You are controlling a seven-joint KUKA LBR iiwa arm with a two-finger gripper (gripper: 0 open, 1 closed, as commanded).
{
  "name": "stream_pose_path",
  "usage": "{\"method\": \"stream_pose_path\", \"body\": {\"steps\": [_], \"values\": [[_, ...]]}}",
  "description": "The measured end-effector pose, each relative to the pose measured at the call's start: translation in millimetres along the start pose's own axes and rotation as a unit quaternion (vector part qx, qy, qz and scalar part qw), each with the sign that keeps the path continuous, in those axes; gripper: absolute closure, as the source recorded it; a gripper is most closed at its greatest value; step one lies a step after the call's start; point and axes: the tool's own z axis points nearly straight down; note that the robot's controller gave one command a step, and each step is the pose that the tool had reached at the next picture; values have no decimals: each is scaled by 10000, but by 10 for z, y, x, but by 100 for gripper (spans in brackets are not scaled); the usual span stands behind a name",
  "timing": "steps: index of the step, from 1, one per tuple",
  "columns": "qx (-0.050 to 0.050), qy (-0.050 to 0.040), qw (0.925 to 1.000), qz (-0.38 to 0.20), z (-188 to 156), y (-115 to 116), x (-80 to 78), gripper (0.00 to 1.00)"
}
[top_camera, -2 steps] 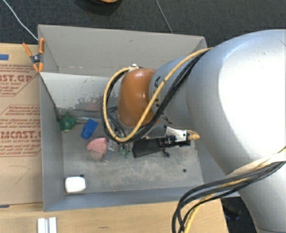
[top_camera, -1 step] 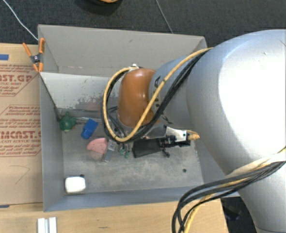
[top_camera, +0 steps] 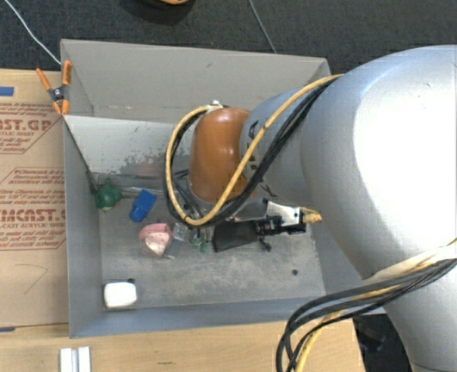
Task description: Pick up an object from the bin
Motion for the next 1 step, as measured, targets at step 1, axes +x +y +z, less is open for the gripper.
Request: {"method": "stream_pose_path", "body": {"steps": [1], "values": [[17, 29, 10000, -2, -183, -11, 18, 100]]}}
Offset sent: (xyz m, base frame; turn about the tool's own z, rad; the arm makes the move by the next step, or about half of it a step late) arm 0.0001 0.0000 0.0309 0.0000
